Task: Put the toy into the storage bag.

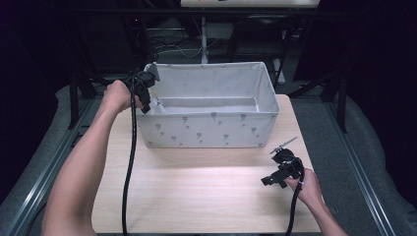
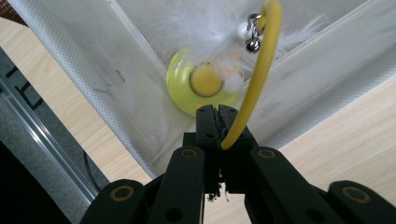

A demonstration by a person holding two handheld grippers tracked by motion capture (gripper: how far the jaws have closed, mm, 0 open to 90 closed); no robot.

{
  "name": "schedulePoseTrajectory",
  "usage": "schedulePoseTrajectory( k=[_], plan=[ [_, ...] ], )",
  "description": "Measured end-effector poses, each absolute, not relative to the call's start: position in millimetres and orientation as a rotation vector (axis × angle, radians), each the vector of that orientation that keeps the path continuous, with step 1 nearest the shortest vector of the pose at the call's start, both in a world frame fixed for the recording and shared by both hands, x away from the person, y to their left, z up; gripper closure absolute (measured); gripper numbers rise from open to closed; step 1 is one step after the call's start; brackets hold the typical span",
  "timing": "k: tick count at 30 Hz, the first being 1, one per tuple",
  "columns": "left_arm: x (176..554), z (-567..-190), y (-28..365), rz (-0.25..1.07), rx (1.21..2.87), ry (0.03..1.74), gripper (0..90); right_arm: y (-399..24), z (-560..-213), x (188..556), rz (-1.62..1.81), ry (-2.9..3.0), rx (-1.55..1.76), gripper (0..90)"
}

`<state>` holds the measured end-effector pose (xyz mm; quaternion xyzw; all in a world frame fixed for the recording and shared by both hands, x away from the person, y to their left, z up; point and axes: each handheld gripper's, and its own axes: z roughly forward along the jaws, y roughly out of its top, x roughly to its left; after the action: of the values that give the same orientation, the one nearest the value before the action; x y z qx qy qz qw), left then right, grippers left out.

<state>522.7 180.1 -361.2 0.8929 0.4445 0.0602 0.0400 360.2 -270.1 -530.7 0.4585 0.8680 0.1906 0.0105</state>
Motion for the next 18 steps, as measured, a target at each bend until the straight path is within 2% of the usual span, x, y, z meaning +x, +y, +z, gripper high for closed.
schedulePoseTrajectory(
  k=[14,16,18],
  plan=[
    [524.9,-369.4,181.7,0.16,2.741,1.376,87.2,-269.5,-532.0,359.4,0.622,2.687,1.457,4.8],
    [524.7,-367.2,182.5,0.171,2.732,1.38,84.9,-269.8,-531.3,359.9,0.616,2.704,1.445,4.8],
    [524.2,-362.8,183.5,0.184,2.716,1.382,78.3,-270.5,-530.8,360.3,0.602,2.713,1.434,4.8]
  ],
)
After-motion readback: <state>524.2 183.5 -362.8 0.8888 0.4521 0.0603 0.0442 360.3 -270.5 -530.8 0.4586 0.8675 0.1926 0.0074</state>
